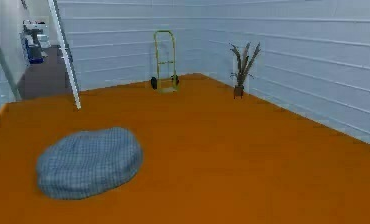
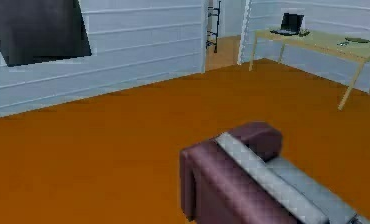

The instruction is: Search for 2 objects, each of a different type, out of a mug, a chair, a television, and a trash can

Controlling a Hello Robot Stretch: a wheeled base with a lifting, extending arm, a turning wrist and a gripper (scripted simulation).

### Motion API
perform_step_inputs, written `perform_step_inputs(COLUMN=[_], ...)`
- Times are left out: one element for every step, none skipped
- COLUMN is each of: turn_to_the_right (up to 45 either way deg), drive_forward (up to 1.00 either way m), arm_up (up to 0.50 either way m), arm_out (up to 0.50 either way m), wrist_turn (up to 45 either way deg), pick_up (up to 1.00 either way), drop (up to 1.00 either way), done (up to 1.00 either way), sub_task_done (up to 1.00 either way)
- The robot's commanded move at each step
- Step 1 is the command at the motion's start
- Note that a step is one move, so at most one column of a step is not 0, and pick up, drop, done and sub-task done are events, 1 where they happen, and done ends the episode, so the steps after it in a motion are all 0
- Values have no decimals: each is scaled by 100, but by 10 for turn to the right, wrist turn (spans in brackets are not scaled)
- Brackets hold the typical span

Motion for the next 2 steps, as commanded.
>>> perform_step_inputs(turn_to_the_right=[-300,0], drive_forward=[0,10], arm_up=[0,0], arm_out=[0,0], wrist_turn=[0,0], pick_up=[0,0], drop=[0,0], done=[0,0], sub_task_done=[0,0])
